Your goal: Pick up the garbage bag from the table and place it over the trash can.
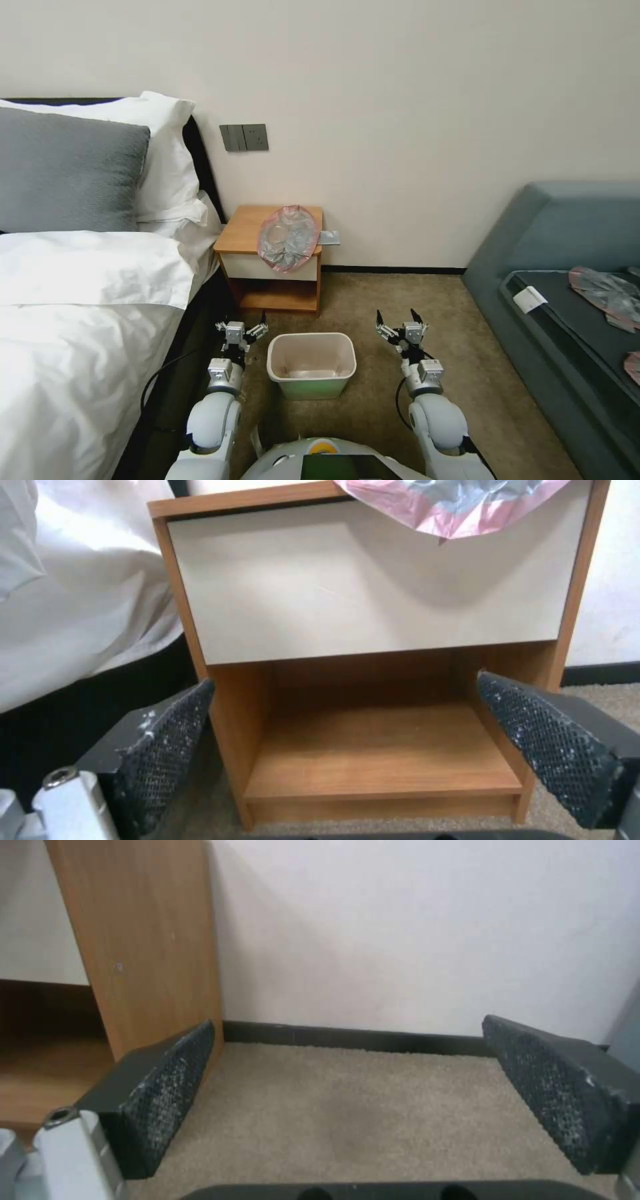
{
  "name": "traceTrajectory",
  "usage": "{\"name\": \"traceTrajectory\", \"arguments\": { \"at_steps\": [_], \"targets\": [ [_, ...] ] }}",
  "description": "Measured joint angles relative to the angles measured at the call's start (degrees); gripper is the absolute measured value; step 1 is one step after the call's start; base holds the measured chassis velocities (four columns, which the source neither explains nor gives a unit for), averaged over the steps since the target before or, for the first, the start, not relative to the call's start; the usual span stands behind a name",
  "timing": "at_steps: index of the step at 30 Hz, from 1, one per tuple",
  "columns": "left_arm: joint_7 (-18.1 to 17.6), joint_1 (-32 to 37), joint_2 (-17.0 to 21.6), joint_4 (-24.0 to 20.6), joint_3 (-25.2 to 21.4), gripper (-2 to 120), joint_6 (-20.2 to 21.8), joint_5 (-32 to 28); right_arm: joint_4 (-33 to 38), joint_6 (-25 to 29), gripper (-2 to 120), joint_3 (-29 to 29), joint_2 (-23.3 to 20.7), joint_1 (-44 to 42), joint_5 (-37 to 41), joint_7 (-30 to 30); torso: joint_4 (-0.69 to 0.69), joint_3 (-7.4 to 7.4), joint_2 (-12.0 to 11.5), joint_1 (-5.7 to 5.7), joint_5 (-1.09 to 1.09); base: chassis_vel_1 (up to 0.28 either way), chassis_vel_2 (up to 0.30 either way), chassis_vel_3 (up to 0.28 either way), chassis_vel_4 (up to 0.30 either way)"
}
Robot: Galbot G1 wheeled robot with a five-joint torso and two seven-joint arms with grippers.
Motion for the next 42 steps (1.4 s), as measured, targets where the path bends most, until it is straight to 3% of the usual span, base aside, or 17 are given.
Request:
{"name": "traceTrajectory", "arguments": {
  "at_steps": [42],
  "targets": [
    [0.0,0.0,0.0,0.0,0.0,100,0.0,0.0,0.0,0.0,100,0.0,0.0,0.0,0.0,0.0,0.0,0.0,0.0,0.0,0.0,0.0,0.0,0.0,0.0]
  ]
}}
